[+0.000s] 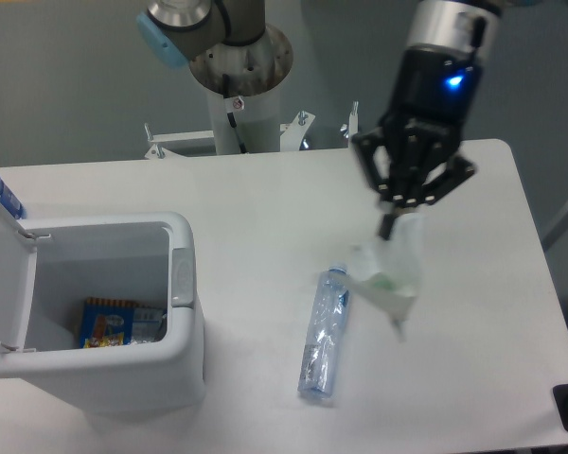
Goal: Place the trash in the trash can
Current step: 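Carry the tissue over the trash bin opening, then open the gripper to drop the tissue into the bin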
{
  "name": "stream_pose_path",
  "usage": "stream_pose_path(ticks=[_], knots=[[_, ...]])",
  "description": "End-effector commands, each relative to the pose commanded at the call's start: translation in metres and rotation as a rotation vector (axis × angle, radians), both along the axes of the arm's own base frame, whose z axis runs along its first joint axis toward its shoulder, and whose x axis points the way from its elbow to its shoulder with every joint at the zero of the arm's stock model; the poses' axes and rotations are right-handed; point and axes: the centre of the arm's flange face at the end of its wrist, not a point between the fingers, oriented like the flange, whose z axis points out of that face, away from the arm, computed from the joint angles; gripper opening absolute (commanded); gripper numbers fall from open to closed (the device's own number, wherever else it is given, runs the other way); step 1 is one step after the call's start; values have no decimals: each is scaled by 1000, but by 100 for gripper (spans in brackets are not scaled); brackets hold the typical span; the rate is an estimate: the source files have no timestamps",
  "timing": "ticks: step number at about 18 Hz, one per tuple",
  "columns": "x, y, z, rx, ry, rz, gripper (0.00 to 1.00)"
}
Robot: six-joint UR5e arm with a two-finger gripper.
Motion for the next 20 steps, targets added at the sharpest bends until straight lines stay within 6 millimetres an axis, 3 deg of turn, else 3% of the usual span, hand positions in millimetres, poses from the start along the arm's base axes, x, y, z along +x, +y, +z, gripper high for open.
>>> stream_pose_path(ticks=[4, 8, 9, 11, 12, 13, 20], knots=[[63, 40, -7, -17, -44, -89, 0], [121, 72, -34, -46, -63, -209, 0], [128, 76, -36, -47, -61, -226, 8], [134, 80, -36, -36, -32, -255, 42], [134, 81, -37, -30, -10, -273, 76], [133, 82, -39, -26, 12, -291, 100], [128, 86, -37, -25, 10, -283, 100]])
